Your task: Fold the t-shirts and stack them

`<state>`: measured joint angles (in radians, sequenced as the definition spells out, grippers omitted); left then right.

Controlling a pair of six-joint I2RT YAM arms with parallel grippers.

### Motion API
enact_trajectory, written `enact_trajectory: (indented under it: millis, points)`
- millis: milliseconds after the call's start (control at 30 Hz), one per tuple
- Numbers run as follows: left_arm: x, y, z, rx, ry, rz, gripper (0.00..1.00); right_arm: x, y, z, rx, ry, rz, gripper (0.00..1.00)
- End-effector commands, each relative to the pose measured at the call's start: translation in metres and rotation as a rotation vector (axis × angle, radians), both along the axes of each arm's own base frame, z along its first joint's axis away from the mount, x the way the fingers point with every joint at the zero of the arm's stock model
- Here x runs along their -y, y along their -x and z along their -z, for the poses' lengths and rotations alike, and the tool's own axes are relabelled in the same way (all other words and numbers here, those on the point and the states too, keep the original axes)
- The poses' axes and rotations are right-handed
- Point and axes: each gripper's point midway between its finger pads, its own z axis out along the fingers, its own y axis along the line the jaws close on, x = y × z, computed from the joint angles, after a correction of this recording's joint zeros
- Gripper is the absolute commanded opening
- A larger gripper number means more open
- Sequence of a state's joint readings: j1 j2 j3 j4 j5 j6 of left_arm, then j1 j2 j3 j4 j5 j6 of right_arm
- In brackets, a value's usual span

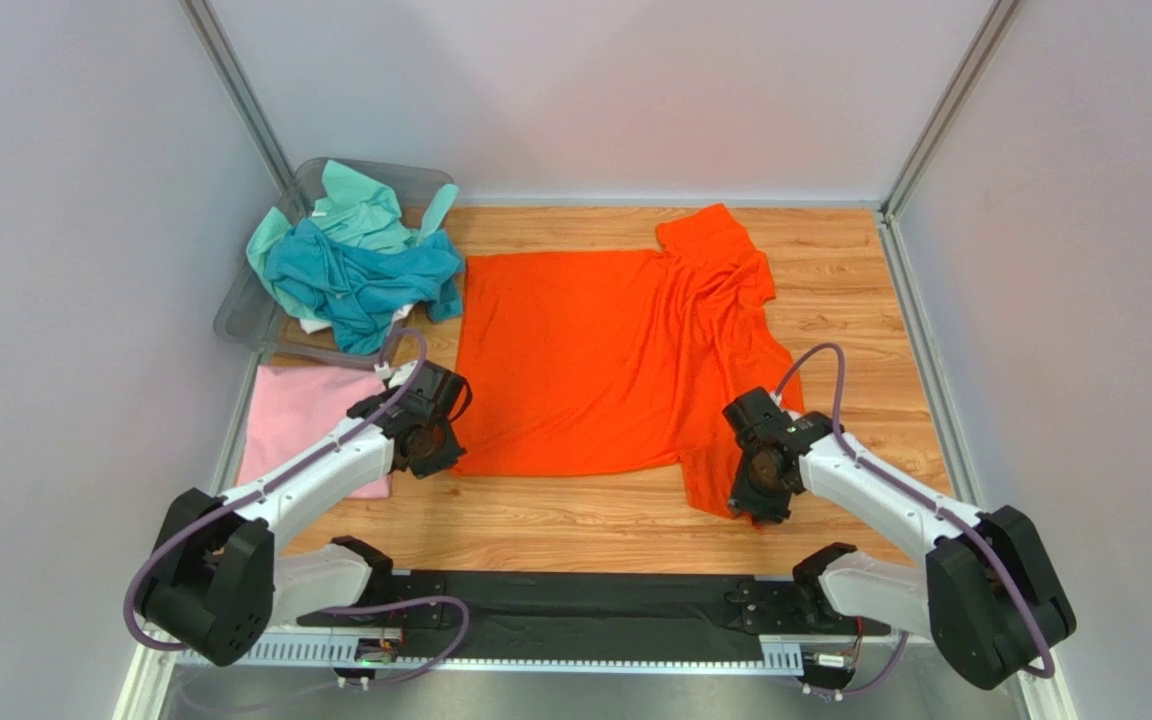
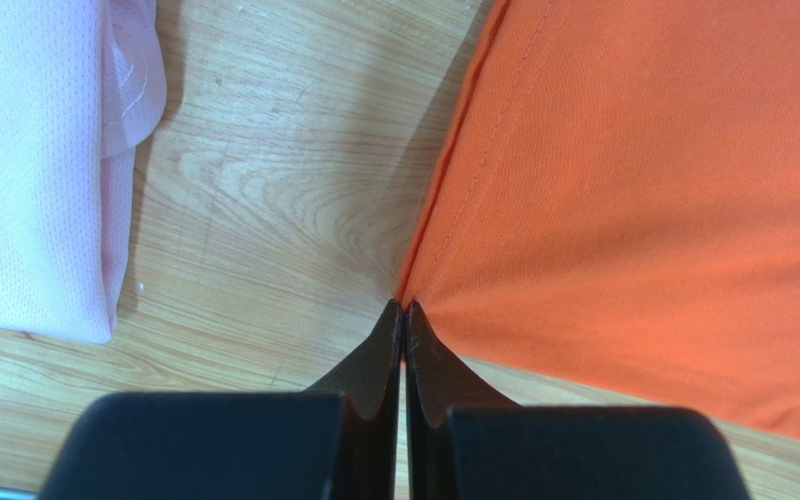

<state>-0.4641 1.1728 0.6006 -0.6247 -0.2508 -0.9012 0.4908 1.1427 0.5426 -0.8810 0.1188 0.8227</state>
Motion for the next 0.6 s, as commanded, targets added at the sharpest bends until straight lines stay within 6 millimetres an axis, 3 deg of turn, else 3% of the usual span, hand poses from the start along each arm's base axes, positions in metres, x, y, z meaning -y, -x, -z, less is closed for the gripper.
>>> enact_trajectory:
  millis: [0,133,467,567]
  points:
    - [-0.006,0.000,-0.003,0.008,-0.025,0.003,0.00,-0.007,0.006,0.002,-0.002,-0.052,-0.009,0.23]
    - [-0.006,0.002,-0.005,0.006,-0.018,0.001,0.00,-0.012,0.023,-0.005,-0.017,-0.108,0.002,0.04]
    - [-0.013,0.025,-0.007,0.004,0.015,-0.048,0.00,-0.048,0.084,-0.025,-0.129,-0.243,-0.041,0.02]
    - [-0.017,0.032,-0.008,0.010,0.019,-0.057,0.00,-0.050,0.090,-0.029,-0.140,-0.222,-0.054,0.03]
